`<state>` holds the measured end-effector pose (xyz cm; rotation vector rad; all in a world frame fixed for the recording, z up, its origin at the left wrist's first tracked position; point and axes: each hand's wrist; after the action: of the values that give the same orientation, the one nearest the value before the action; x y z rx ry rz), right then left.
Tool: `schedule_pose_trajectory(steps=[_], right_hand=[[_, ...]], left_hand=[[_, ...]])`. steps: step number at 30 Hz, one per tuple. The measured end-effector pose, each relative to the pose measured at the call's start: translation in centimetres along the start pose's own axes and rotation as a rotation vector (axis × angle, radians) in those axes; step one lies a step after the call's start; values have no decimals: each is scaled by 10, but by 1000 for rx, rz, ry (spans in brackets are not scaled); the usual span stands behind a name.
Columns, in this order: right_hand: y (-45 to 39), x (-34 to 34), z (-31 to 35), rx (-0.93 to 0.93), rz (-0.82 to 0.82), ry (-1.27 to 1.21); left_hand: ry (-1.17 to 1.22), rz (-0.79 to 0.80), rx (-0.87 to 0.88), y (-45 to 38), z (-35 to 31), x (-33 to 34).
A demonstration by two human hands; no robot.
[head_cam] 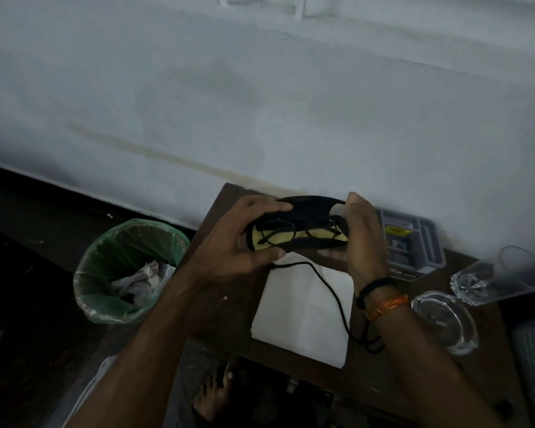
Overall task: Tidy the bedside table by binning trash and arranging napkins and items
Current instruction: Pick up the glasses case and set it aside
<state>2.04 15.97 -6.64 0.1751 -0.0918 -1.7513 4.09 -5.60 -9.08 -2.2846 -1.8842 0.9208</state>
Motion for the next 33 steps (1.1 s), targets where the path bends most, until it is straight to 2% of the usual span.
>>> schedule_pose_trajectory(steps=[2,5,10,15,19,24,27,33], right_hand=[[-2,-2,2,167,91,-214],[-7,-5,1,246,179,-212],[-10,-9,-3,234,225,-224],[-13,-11,-4,202,244,-271],[-13,-8,-7,178,255,-305],[-15,-7,-11,255,308,-338],[-15,-6,-13,259,339,-326],[-14,-2,-14,247,298,-310]], left_hand=[[7,14,8,0,-3,1],[67,41,-54,0,-6,1],[237,-17,-200,0,-9,1],[370,-198,-538,-6,-16,4],[674,-277,-709,-5,-13,1],[857,-272,-747,-6,-12,-2],[847,-286,-755,-5,-12,-2],[809,-312,-763,-5,-12,-1]])
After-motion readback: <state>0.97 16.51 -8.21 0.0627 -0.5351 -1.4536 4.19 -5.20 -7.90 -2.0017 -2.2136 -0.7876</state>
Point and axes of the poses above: each hand's wrist, its own y-axis away from the middle knuckle, its own x-axis out of the palm, z = x × y
